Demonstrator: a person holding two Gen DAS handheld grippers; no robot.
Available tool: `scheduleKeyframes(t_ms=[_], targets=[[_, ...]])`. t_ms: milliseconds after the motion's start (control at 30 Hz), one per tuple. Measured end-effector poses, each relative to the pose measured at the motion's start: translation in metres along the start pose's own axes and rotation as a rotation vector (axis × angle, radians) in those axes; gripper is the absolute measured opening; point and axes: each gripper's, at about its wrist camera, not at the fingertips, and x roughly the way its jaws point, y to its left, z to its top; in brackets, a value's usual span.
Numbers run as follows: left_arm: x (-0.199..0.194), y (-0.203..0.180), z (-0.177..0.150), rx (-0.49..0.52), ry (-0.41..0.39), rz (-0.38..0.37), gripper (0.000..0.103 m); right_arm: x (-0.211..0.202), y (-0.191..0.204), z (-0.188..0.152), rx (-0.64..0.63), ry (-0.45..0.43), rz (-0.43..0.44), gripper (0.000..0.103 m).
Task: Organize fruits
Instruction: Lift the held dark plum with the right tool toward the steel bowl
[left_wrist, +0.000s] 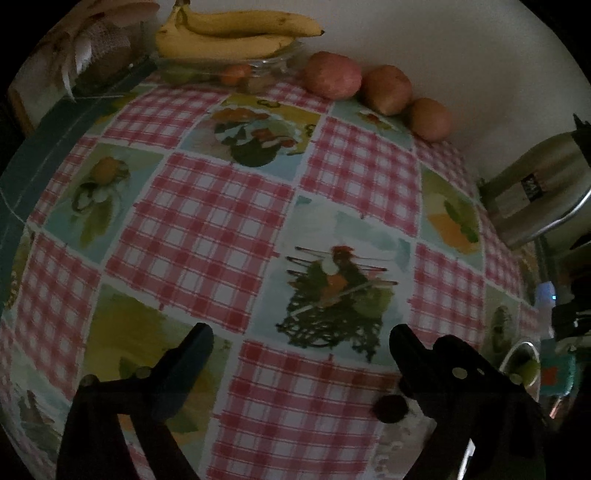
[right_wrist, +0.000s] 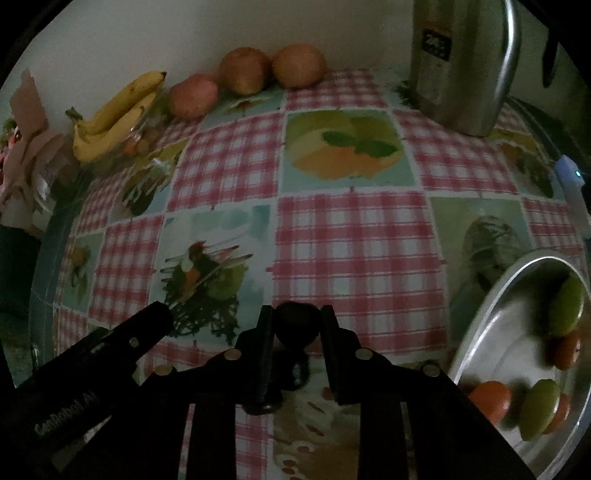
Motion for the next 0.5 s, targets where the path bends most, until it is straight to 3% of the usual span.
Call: scheduleKeyframes(t_ms=[133, 500], targets=[[0.002, -0.012, -0.005, 0.046, 0.01, 0.019, 0.09, -0.006, -0.013, 0.004, 0.048, -0.004, 0.006, 0.026], [0.007, -0.059, -0.016, 0.167, 0.049, -0.03, 0.077, -0.042, -0.056, 0.011, 0.143, -0.06, -0.03, 0.026]])
